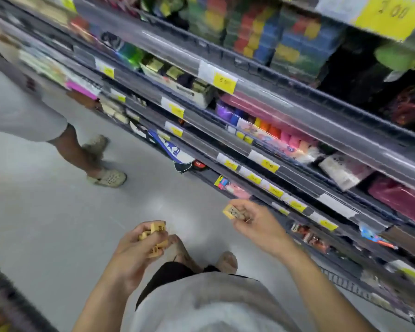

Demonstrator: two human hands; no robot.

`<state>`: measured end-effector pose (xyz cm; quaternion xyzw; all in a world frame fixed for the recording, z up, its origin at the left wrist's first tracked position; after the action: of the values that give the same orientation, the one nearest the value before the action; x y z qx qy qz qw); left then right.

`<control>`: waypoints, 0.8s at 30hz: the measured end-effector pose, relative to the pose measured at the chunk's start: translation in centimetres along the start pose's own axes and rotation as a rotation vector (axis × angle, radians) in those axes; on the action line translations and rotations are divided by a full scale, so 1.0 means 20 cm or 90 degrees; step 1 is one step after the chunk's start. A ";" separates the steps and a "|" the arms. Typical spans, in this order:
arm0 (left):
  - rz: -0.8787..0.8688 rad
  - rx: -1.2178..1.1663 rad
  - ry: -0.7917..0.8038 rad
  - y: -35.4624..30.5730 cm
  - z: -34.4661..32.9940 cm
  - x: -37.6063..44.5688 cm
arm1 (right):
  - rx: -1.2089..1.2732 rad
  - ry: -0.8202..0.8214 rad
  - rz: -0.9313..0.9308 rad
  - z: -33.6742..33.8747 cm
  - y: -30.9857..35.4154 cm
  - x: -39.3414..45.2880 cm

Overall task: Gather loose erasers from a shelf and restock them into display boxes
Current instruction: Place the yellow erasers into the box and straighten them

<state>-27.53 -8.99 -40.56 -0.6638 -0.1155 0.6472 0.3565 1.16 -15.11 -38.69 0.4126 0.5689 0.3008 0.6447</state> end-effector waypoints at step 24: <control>-0.045 -0.113 -0.072 -0.38 1.35 0.32 | -0.142 0.098 -0.042 -1.15 0.36 0.68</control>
<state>-49.69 9.26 -38.33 -0.6505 -0.2158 0.6580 0.3118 -18.53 4.33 -39.27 0.2953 0.5929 0.3714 0.6506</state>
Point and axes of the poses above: each hand's wrist, its own x-axis towards the middle knuckle, its own z-axis out of the back of the hand, y = z × x, the point moved 7 cm from there along x, towards the middle knuckle, and after that the axes turned 13 degrees about x, right-handed, at the moved point
